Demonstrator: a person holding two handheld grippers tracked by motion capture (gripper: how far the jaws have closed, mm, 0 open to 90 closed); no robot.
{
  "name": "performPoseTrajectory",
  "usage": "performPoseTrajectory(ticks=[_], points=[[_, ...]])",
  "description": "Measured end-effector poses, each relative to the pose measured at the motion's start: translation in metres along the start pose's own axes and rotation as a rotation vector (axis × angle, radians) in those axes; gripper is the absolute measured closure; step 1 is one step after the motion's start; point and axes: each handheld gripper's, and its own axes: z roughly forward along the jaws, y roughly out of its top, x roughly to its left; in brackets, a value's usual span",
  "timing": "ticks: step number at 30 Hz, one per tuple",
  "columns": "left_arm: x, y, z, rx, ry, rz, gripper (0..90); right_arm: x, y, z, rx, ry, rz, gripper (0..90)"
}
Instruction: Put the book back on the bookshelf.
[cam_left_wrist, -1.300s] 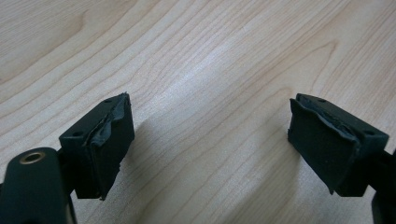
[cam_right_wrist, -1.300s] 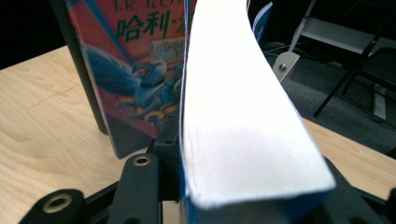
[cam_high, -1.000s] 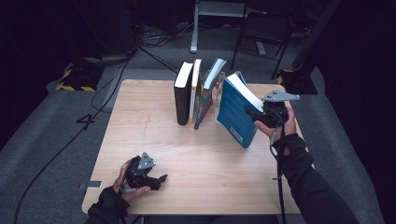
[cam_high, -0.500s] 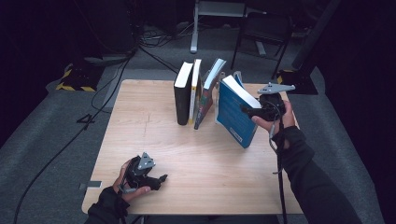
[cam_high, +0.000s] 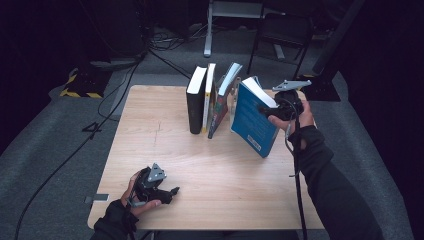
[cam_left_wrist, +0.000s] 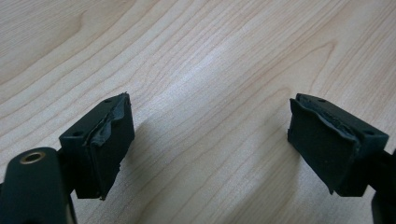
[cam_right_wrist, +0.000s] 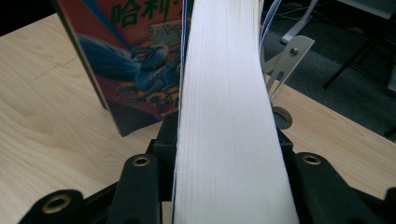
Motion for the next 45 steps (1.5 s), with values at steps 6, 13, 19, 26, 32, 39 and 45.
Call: performPoseTrajectory(ticks=[6,13,19,26,32,39,45], points=[[0.0,0.0,0.0,0.0,-0.004,0.003,14.4,-0.005,0.014,0.003,-0.002,-0.024,0.026,60.3],[0.0,0.0,0.0,0.001,-0.008,0.009,14.5,-0.007,0.033,0.009,-0.017,-0.049,0.041,60.3],[-0.001,0.0,0.0,0.001,-0.017,0.015,14.7,-0.013,0.049,0.02,-0.015,-0.088,0.066,60.2],[-0.001,0.0,0.0,0.002,-0.019,0.023,14.6,-0.016,0.066,0.036,-0.03,-0.129,0.095,59.8],[-0.001,0.0,0.0,0.002,-0.023,0.024,14.6,-0.016,0.074,0.047,-0.034,-0.165,0.099,59.4],[-0.001,0.0,0.0,0.002,-0.025,0.026,14.5,-0.014,0.073,0.044,-0.046,-0.166,0.104,59.5],[-0.001,0.001,0.0,0.004,-0.024,0.024,14.3,-0.002,0.081,0.015,-0.083,-0.181,0.049,59.6]])
